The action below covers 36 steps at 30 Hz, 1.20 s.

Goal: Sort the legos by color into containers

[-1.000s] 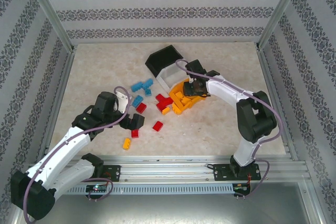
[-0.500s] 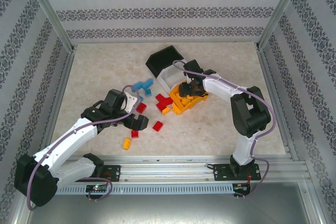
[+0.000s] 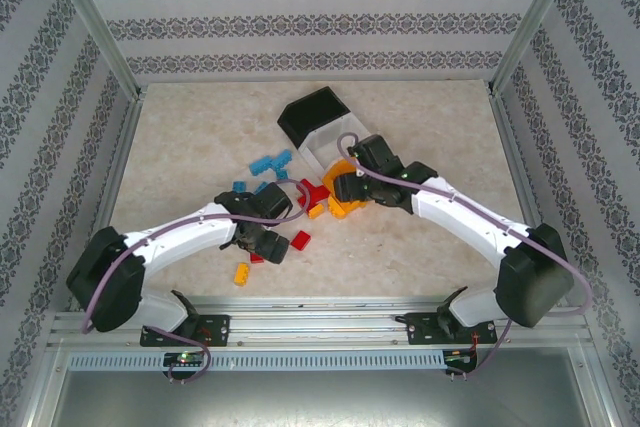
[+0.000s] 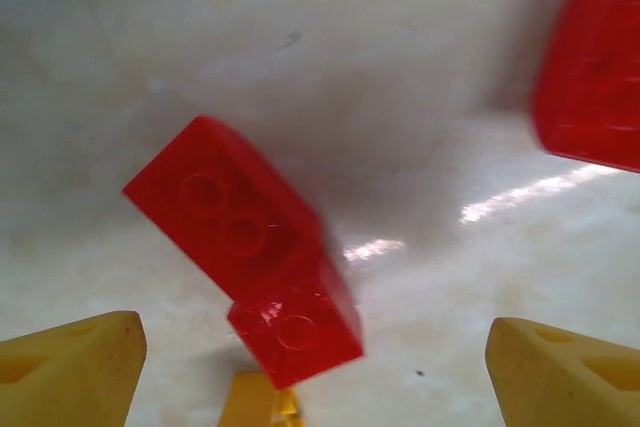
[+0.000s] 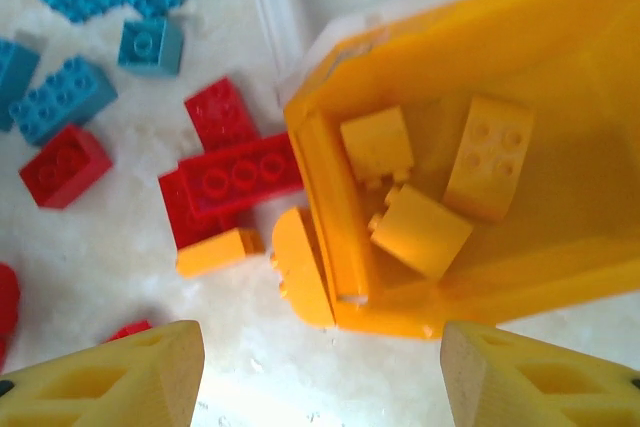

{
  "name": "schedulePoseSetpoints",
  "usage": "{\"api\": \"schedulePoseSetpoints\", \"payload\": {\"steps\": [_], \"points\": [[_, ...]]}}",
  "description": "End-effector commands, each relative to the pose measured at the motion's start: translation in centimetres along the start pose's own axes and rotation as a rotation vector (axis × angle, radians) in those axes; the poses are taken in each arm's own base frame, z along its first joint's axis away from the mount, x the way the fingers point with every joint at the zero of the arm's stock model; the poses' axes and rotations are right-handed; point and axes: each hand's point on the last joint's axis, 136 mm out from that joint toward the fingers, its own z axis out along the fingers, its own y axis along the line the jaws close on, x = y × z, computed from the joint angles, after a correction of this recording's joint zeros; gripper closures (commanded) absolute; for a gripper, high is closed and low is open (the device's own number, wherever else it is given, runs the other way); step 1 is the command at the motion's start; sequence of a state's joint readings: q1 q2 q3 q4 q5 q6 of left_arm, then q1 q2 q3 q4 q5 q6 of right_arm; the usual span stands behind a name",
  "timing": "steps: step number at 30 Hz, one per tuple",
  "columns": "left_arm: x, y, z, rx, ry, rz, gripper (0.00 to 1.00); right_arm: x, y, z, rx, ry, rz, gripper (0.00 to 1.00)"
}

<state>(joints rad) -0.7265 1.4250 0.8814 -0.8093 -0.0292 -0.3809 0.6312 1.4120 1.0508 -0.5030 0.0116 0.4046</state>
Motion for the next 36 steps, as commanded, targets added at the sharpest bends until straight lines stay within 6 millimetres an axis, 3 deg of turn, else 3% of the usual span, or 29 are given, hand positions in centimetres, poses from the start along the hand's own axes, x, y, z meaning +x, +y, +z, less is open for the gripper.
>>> {"api": "schedulePoseSetpoints", "payload": {"steps": [1, 10, 21, 33, 36], "points": [[0.3, 1.6, -0.1, -0.117, 0.029, -0.062, 0.12, 1.4, -0.7, -0.2, 0.032, 0.009, 0.023, 0.35], [-0.9, 1.0, 2.5, -0.090, 0.068, -0.103, 0.22, 3.3, -1.2, -0.9, 0.017, 0.011, 0.037, 0.35], [-2.7, 1.7, 4.6, -0.057, 0.089, -0.137, 0.34, 5.1, -2.1, -1.1, 0.021, 0.019, 0.047, 0.35], [-5.7, -0.1, 5.4, 0.013, 0.053, -0.116, 0.57, 6.4, -2.1, -0.9, 0.005, 0.032, 0.076, 0.35], [-6.3, -0.5, 5.3, 0.029, 0.045, -0.107, 0.66, 6.9, -2.1, -0.8, 0.003, 0.036, 0.083, 0.35]]}}
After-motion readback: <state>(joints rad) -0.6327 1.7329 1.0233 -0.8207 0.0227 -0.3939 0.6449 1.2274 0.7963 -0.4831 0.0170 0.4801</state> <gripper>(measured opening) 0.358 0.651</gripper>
